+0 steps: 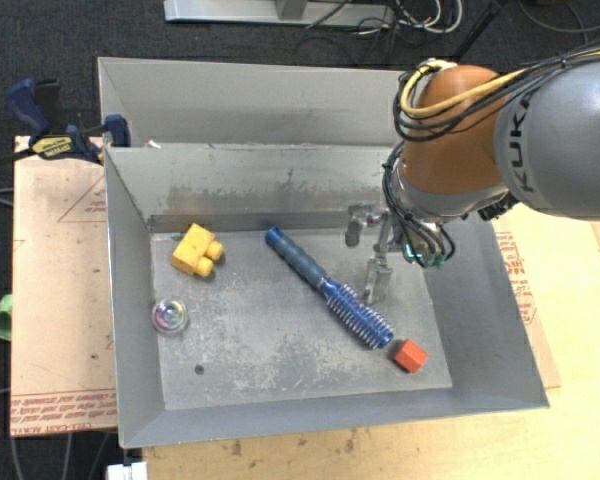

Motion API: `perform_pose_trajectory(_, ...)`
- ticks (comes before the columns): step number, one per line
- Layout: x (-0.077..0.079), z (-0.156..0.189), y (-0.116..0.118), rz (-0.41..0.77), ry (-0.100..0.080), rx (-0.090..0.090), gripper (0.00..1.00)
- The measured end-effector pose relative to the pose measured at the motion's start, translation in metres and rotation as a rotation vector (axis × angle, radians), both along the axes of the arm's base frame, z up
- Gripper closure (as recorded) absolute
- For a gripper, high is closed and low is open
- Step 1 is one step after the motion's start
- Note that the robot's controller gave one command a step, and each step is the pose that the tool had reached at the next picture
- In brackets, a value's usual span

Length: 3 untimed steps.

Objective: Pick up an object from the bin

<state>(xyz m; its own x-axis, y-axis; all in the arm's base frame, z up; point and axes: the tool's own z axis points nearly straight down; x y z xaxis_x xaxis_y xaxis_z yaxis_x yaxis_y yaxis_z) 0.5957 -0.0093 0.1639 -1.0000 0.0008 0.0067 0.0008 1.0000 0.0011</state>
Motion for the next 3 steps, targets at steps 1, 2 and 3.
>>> perform_pose_trajectory(1, -0.052, -0.098, -0.02, -0.036, 0.002, 0.0, 0.0)
perform_pose_trajectory(2, -0.049, -0.095, -0.02, -0.033, -0.006, 0.0, 1.0)
perform_pose_trajectory(3, -0.065, 0.052, 0.001, -0.056, -0.015, 0.0, 1.0)
